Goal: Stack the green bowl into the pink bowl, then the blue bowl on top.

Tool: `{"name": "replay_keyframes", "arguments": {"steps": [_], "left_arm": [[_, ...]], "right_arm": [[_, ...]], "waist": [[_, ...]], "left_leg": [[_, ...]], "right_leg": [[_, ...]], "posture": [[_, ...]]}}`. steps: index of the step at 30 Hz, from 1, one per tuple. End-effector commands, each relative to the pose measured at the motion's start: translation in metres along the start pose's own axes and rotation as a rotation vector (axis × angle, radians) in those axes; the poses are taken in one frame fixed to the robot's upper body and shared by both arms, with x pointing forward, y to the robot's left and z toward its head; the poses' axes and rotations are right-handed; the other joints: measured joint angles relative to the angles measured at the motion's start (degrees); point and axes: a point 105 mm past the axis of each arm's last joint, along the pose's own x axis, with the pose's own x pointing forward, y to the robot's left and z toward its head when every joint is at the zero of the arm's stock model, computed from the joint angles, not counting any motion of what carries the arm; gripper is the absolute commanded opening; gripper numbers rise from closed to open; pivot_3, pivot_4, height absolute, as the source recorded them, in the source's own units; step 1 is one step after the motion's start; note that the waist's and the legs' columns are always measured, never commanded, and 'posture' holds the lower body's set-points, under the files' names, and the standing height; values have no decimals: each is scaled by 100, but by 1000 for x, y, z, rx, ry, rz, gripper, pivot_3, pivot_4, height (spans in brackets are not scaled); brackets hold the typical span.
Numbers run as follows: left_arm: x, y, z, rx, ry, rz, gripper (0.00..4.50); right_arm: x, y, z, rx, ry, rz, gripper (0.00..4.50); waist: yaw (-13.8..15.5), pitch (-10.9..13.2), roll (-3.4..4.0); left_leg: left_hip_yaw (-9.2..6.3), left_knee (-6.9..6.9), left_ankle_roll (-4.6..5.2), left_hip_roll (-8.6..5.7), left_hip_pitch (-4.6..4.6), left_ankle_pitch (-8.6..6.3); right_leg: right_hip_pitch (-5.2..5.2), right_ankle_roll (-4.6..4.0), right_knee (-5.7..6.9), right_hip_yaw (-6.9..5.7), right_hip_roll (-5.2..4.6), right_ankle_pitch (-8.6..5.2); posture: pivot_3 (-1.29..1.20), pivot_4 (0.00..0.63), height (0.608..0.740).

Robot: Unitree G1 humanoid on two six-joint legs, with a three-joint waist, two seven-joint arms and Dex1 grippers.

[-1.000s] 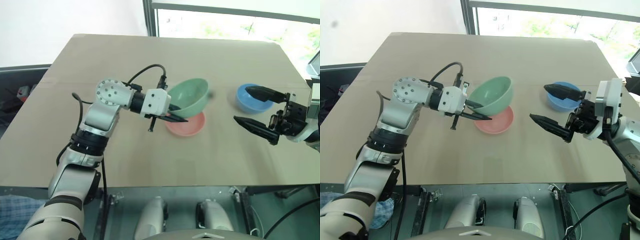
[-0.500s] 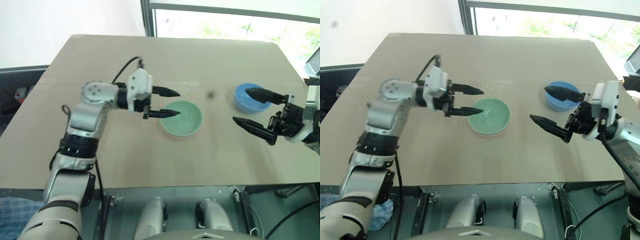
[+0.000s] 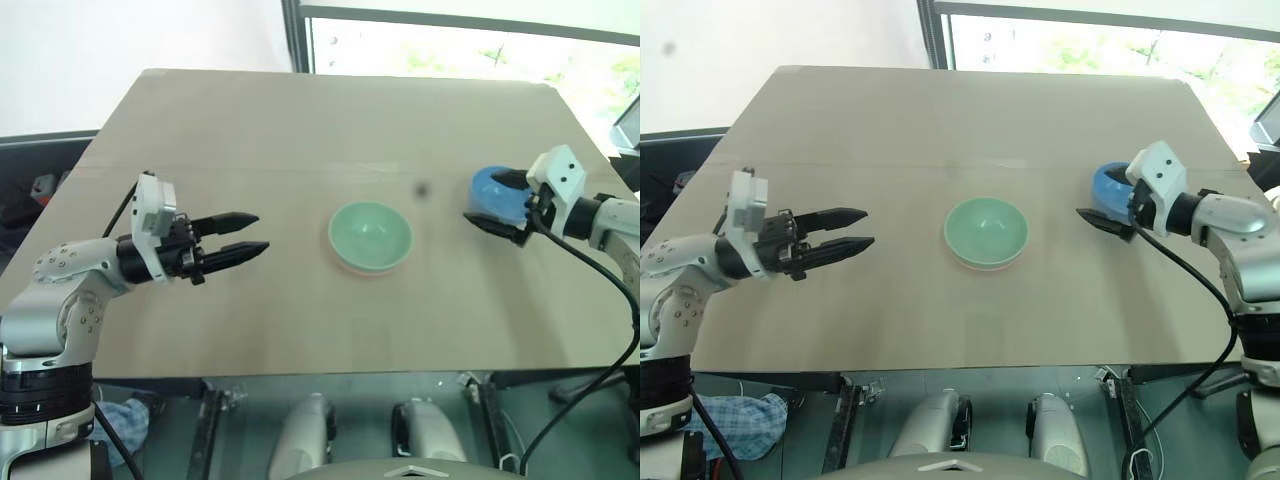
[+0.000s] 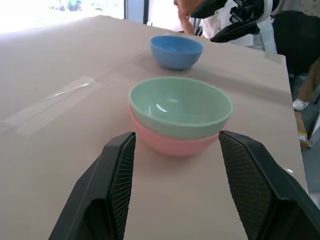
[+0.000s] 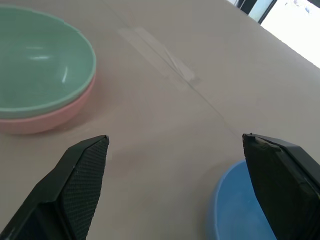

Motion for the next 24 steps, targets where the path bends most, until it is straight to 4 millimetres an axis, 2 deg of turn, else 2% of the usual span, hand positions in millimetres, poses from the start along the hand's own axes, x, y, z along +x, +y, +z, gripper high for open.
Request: {"name": "replay_keyframes", "arguments": {"steps": [1,7,14,17,19,24], "left_arm": [[-6,-7,17,90,-21,-14,2805],[-5,-11,36,141,-112,-11,2805],[-3,-12,38,166,-109,-11,2805],[-2,-11,38,167,-108,-10,2856],[-1,-10,38,167,-110,-9,2856],[0,-6,37,171,-113,-11,2856]], "right_arm": [[7,-18,-3,-80,78,-23,4500],[28,-46,-28,-70,229,-69,4500],[33,-51,-63,-75,354,-57,4500],[32,-50,-72,-90,379,-54,3718],[32,-50,-74,-96,382,-54,2995],[30,-51,-75,-114,380,-54,737]], "waist": [[-2,1,1],[-39,2,3],[-77,3,4],[-135,3,5],[-160,3,5],[-170,4,6]], "left_leg": [[-2,0,0,-3,-2,0],[3,0,-1,0,3,1],[5,-18,-1,-3,0,1],[6,-20,-2,-3,1,1],[6,-19,-3,-3,3,2],[6,-18,-10,-2,10,5]], "right_leg": [[1,0,-1,-1,-2,0],[-1,0,2,2,1,0],[-3,0,-1,1,1,1],[-2,1,-2,1,1,1],[0,1,-3,1,1,1],[0,1,-1,3,1,1]], "posture": [[0,150,740],[0,150,740],[0,150,740],[0,150,740],[0,150,740],[0,150,740]]}}
